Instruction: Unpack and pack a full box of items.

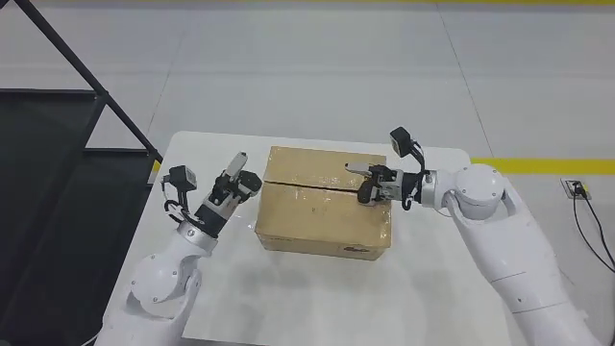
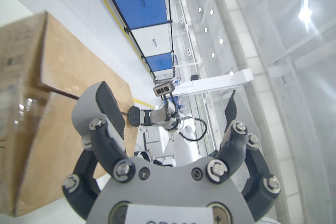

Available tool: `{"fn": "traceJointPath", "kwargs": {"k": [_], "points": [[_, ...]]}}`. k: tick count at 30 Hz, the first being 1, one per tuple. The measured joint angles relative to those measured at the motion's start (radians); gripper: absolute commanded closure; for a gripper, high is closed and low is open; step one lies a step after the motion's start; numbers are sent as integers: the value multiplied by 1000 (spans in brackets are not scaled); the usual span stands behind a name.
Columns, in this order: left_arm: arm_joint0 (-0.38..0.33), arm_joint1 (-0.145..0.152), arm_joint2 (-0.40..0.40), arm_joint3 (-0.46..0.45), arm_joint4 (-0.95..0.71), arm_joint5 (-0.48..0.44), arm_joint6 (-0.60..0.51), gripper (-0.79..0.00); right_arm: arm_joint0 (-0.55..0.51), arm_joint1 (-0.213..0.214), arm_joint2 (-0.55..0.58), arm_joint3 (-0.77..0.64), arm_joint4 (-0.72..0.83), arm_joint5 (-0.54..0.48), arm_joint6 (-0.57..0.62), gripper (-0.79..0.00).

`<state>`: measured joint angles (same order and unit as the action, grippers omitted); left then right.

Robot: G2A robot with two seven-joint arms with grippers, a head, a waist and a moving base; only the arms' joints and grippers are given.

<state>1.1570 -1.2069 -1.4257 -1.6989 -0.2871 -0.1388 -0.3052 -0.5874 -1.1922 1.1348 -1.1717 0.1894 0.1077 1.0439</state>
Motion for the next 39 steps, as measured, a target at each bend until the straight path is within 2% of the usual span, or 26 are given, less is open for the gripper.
{"fn": "traceJointPath", "kwargs": {"k": [7, 11, 16, 25, 27, 30, 31, 35, 39], "points": [[85, 20, -190, 9, -34, 9, -11, -785, -38, 3, -6, -41, -52, -85, -77, -785], [124, 29, -255, 14, -25, 29, -44, -785, -41, 3, -16, -37, -71, -95, -98, -785], [155, 36, -275, 3, -42, 78, -136, -785, -39, 3, -17, -46, -73, -120, -106, -785], [162, 40, -281, -9, -23, 57, -103, -785, -39, 3, -15, -49, -76, -120, -110, -785], [190, 42, -258, -31, 59, -1, -36, -785, -39, 3, -15, -49, -76, -120, -110, -785], [206, 48, -219, -15, 352, -61, 20, -785, -39, 3, -15, -49, -76, -120, -110, -785], [204, 50, -213, 4, 479, -85, 34, -785, -39, 3, -15, -49, -76, -120, -110, -785], [181, 59, -182, 90, 814, -166, 82, -785, -39, 3, -15, -49, -76, -120, -110, -785], [154, 71, -156, 179, 1072, -260, 79, -785, -39, 3, -15, -49, -76, -120, -110, -785]]}}
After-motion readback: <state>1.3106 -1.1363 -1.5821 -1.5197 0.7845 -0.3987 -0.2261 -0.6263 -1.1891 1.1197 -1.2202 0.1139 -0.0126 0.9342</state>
